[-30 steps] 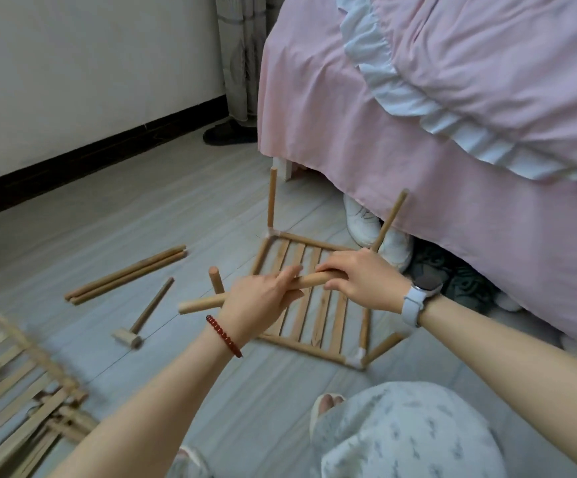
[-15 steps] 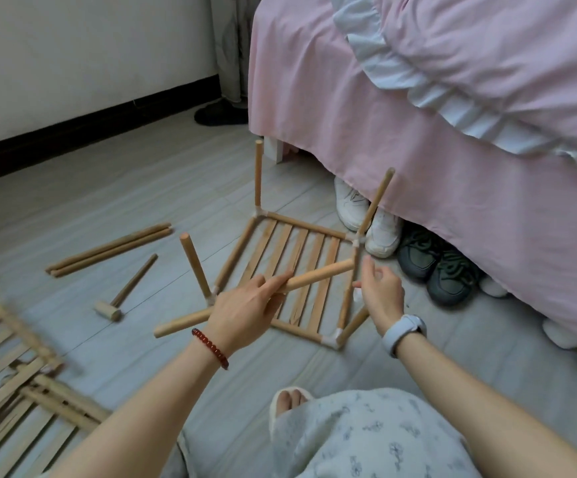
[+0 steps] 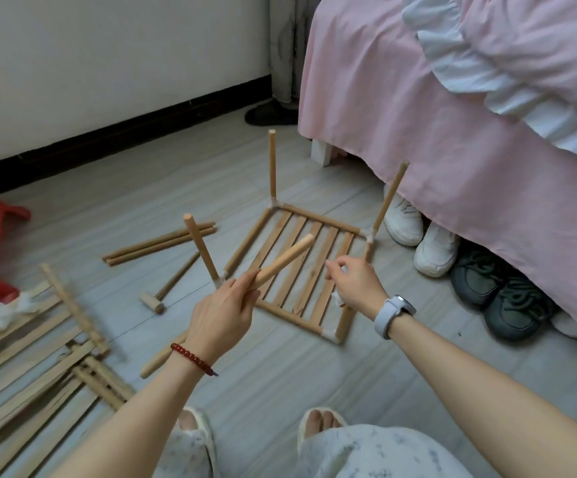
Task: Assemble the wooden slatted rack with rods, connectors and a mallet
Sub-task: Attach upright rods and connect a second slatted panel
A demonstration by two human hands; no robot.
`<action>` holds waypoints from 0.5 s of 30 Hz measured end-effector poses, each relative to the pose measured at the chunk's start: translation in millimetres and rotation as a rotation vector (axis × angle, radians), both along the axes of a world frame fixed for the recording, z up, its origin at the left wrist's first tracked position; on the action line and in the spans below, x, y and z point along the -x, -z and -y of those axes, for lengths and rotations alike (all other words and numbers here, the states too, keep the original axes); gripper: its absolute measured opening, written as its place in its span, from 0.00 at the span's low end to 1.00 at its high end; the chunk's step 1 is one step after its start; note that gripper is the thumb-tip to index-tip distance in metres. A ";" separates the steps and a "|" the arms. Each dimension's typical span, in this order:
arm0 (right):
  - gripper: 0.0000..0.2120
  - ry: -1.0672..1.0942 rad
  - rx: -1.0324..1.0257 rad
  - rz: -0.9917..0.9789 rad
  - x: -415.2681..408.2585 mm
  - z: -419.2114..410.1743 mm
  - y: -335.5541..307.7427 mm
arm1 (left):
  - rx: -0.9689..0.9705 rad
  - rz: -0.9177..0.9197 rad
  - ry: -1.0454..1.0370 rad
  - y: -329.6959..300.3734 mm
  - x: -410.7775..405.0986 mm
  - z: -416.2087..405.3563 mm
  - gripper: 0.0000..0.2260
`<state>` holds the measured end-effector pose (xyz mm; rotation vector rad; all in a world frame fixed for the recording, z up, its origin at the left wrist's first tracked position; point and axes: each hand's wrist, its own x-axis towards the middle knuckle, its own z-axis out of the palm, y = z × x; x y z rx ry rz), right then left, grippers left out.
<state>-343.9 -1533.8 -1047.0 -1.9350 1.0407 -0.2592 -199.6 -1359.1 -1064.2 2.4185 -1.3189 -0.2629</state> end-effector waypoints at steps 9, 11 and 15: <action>0.14 -0.434 0.004 -0.081 -14.7 -7.1 -7.3 | -0.228 0.332 -0.110 -20.6 -67.4 -4.5 0.04; 0.15 -0.405 0.003 -0.099 0.7 3.3 -3.8 | -0.307 0.375 -0.112 -25.4 -86.2 0.7 0.08; 0.15 -0.284 -0.018 -0.078 16.7 24.4 3.6 | -0.518 0.450 -0.214 -23.1 -115.3 21.1 0.18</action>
